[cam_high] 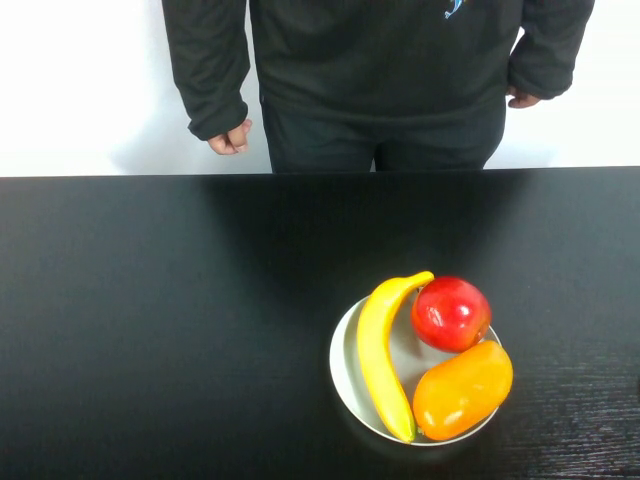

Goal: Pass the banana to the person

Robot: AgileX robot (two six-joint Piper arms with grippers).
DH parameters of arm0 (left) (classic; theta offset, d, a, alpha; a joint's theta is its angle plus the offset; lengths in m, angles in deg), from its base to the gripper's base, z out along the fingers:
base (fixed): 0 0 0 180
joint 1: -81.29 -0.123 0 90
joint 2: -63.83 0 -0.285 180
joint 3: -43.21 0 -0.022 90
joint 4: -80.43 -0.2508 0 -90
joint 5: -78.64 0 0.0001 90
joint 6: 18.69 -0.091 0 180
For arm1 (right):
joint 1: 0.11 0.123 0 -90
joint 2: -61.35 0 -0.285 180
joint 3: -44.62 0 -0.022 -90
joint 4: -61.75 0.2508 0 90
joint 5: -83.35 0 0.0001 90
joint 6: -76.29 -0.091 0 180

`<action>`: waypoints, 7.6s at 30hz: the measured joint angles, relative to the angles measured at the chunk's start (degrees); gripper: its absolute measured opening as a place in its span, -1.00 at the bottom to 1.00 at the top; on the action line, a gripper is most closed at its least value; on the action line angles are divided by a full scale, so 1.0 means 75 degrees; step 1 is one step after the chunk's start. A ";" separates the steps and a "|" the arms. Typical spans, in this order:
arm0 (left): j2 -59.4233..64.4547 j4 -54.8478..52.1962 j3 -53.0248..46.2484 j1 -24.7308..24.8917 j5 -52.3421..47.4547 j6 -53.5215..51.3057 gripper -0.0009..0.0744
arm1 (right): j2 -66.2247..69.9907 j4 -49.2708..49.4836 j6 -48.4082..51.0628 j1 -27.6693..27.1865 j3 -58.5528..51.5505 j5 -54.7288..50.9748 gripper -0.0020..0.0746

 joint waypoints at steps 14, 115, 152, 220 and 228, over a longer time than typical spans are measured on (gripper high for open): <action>0.0000 0.0000 0.0000 0.0000 0.0000 0.0000 -0.99 | 0.4626 -0.2151 -0.2484 0.4130 0.3618 0.0041 -0.64; 0.0000 0.0000 0.0000 0.0000 0.0000 0.0000 -0.99 | 0.7040 -0.5133 0.2747 0.4814 1.0324 -0.2551 -0.25; 0.0000 0.0000 0.0000 0.0000 0.0000 0.0000 -0.99 | 0.7953 -0.5233 0.2154 0.5106 1.1022 -0.2537 0.25; 0.0000 0.0000 0.0000 0.0000 0.0000 0.0000 -0.99 | -0.6902 -0.3904 -0.0731 -0.0453 -0.5103 0.4153 -0.97; 0.0000 0.0000 0.0000 0.0000 0.0000 0.0000 -0.99 | -0.6902 -0.3904 -0.0719 -0.0453 -0.5103 0.4140 -0.97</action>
